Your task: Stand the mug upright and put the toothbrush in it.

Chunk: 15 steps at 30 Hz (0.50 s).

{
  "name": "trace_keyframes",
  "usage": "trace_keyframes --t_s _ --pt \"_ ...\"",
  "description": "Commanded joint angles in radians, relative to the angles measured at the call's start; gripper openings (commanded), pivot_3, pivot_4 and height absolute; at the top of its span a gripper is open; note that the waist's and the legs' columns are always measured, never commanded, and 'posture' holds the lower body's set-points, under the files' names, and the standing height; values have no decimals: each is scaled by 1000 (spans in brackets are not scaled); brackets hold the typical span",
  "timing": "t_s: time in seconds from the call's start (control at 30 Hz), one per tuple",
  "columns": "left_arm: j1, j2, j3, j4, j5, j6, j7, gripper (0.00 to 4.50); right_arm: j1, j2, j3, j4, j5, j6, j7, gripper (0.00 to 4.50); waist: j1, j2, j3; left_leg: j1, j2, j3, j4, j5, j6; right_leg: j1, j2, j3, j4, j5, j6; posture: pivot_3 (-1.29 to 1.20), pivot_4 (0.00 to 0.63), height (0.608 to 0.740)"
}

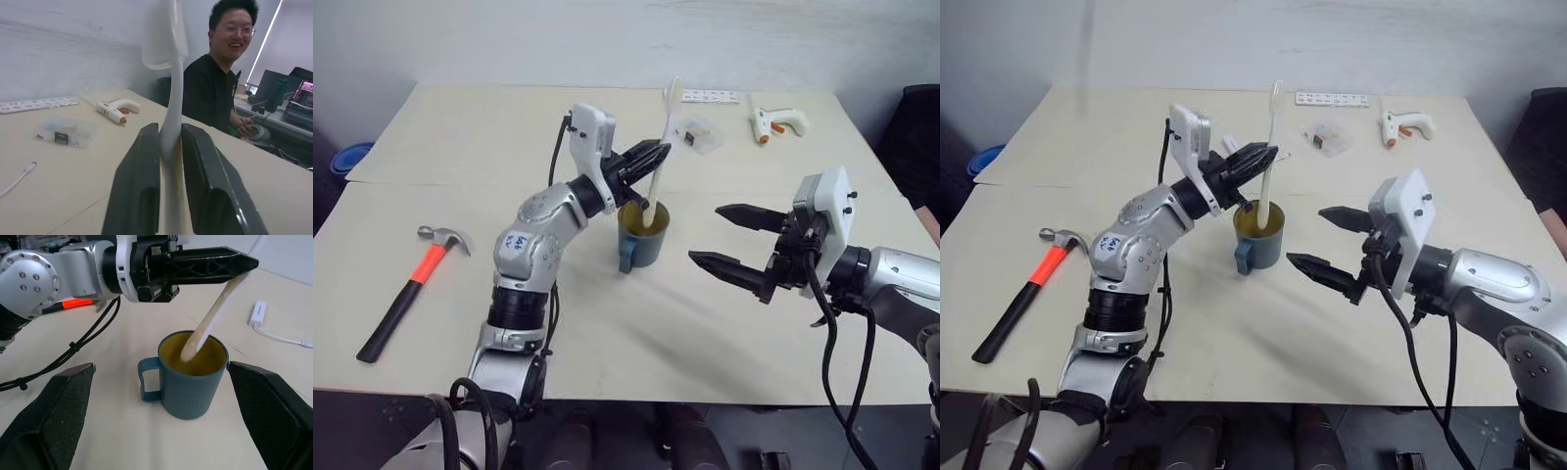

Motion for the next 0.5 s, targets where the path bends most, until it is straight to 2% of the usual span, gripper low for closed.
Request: trace_keyframes --t_s 0.03,0.07,0.2,0.27,0.3,0.37,0.43,0.5 --pt "19 15 0 -64 -23 -19 -41 1772 -11 -31 -45 -24 25 -2 -1 4500 1 0 0 0 0 0 0 0 0 0 0 0 0 0 0 0 150 740" --pt "25 21 4 -79 -30 -9 -46 2078 -10 -37 -47 -20 24 -3 4 4500 1 0 0 0 0 0 0 0 0 0 0 0 0 0 0 0 150 740" --pt "53 153 59 -217 -100 111 -84 3264 0 -78 -55 17 -6 -16 51 4500 -6 0 0 0 1 0 0 0 0 0 1 0 0 0 0 0 150 740" --pt "75 302 108 -298 -183 212 -179 3876 15 -99 -68 50 -18 -22 87 4500 -11 0 0 0 1 -1 0 0 0 0 1 0 0 0 0 0 150 740" --pt "98 422 131 -328 -212 247 -275 4154 26 -117 -74 75 -30 -24 121 4500 -19 0 0 0 1 -1 0 0 0 0 1 0 1 0 0 0 150 740" --pt "153 621 152 -356 -238 271 -438 4154 59 -155 -85 115 -57 -35 194 4500 -32 1 0 1 2 0 -2 0 1 -1 2 0 2 -1 -1 0 150 740" --pt "239 807 170 -346 -213 211 -616 4154 97 -198 -95 160 -84 -51 284 4500 -33 1 0 1 2 1 -3 -1 1 0 2 -1 0 -2 -3 0 150 740" --pt "309 930 187 -312 -178 146 -737 4154 123 -230 -103 197 -99 -60 364 4500 -33 2 0 1 2 5 -4 -1 1 0 2 -1 -2 -2 -4 0 150 740"
